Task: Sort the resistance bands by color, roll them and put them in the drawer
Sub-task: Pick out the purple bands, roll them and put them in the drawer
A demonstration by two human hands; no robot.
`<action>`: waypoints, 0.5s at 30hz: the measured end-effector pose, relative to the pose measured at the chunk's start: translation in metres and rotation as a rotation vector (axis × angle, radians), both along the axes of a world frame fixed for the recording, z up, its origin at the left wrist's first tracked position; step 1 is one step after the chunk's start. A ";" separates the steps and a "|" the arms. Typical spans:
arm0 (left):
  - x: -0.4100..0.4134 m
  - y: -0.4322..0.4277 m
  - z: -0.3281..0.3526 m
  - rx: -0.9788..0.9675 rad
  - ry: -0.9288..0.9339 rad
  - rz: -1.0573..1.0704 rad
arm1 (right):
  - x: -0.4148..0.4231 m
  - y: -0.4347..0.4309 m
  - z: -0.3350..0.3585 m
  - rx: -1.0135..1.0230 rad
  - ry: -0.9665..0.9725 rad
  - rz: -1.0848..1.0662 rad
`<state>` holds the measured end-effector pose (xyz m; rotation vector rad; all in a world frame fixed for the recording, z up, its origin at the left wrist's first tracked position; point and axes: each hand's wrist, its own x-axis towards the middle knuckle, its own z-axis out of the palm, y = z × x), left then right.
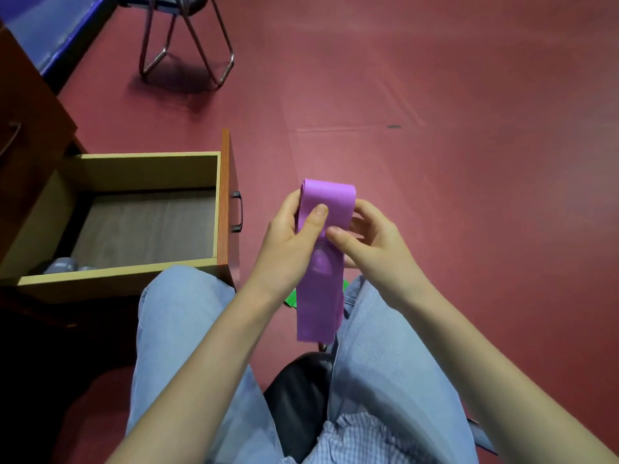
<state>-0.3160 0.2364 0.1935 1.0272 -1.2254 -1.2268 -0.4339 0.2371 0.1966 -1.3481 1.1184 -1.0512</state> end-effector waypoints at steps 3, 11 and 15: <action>0.003 0.000 0.001 0.035 -0.020 -0.056 | -0.004 -0.001 0.003 -0.018 -0.052 -0.036; 0.008 0.003 -0.005 0.408 -0.061 -0.183 | -0.006 -0.009 0.007 -0.073 -0.091 -0.098; 0.015 0.003 -0.002 0.404 -0.027 -0.218 | -0.007 -0.009 0.001 -0.083 -0.110 -0.069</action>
